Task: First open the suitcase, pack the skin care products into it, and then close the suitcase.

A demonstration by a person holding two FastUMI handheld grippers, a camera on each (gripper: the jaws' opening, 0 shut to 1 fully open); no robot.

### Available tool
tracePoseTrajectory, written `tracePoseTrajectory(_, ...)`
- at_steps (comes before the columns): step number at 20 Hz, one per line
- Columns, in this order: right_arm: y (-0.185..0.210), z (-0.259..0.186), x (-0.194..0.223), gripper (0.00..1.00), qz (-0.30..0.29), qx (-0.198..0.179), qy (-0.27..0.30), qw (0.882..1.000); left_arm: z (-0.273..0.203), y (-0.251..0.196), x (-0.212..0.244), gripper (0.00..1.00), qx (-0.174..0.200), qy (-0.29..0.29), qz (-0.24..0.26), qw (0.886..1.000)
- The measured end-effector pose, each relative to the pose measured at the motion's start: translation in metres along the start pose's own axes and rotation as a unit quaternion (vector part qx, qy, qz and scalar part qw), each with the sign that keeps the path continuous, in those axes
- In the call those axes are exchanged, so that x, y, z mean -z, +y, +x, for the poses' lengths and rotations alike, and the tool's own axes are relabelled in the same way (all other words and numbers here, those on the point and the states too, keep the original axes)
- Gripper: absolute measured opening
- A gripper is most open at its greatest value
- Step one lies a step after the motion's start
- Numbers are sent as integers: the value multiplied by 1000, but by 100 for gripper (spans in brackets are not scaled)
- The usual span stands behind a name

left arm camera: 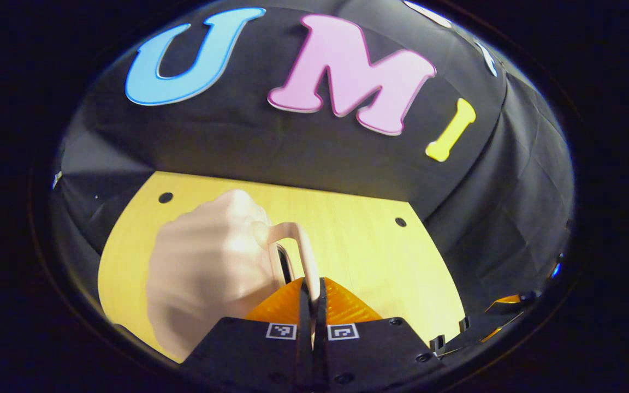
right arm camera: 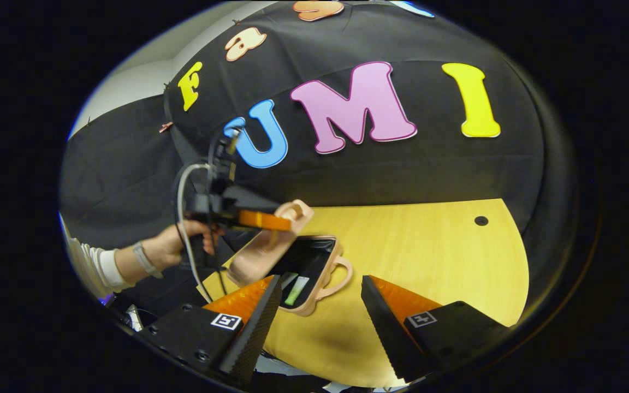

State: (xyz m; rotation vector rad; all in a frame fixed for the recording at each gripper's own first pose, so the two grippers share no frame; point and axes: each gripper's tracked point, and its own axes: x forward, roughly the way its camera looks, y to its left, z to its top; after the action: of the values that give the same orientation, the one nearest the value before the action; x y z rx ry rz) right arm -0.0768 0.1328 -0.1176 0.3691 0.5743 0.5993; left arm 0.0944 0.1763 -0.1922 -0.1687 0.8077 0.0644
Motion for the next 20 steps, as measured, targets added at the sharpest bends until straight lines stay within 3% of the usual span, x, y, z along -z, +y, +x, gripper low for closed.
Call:
tracePoseTrajectory(3, -22, -26, 9, 93, 14, 20, 0, 1000, 51, -8, 49, 6, -46, 64, 48, 996)
tracePoseTrajectory(6, -43, -44, 16, 93, 12, 41, -5, 999, 67, -16, 62, 10, -62, 68, 74, 993)
tracePoseTrajectory(7, -48, -47, 17, 93, 8, 46, -7, 999, 70, -21, 67, 12, -59, 72, 81, 992)
tracePoseTrajectory(8, -55, -50, 20, 93, 4, 51, -7, 999, 69, -26, 66, 24, -56, 68, 85, 993)
tracePoseTrajectory(9, -60, -52, 23, 93, 0, 55, -6, 998, 65, -30, 58, 31, -63, 52, 88, 993)
tracePoseTrajectory(10, -65, -55, 22, 93, -6, 62, -10, 998, 56, -34, 47, 46, -73, 27, 91, 993)
tracePoseTrajectory(11, -73, -57, 19, 81, -14, 71, -17, 997, 43, -41, 32, 60, -83, -1, 92, 992)
tracePoseTrajectory(12, -81, -59, 15, 94, -25, 80, -26, 996, 24, -53, 18, 78, -87, -34, 94, 991)
tracePoseTrajectory(14, -100, -61, -5, 94, -61, 112, -56, 990, -23, -79, -11, 93, -97, -108, 108, 984)
tracePoseTrajectory(17, -108, -64, -58, 97, -115, 135, -122, 977, -103, -121, -50, 96, -118, -215, 146, 958)
tracePoseTrajectory(19, -101, -64, -100, 97, -135, 149, -169, 965, -153, -143, -66, 95, -112, -273, 124, 948)
tracePoseTrajectory(20, -93, -65, -120, 96, -144, 156, -192, 958, -185, -167, -77, 95, -88, -310, 97, 942)
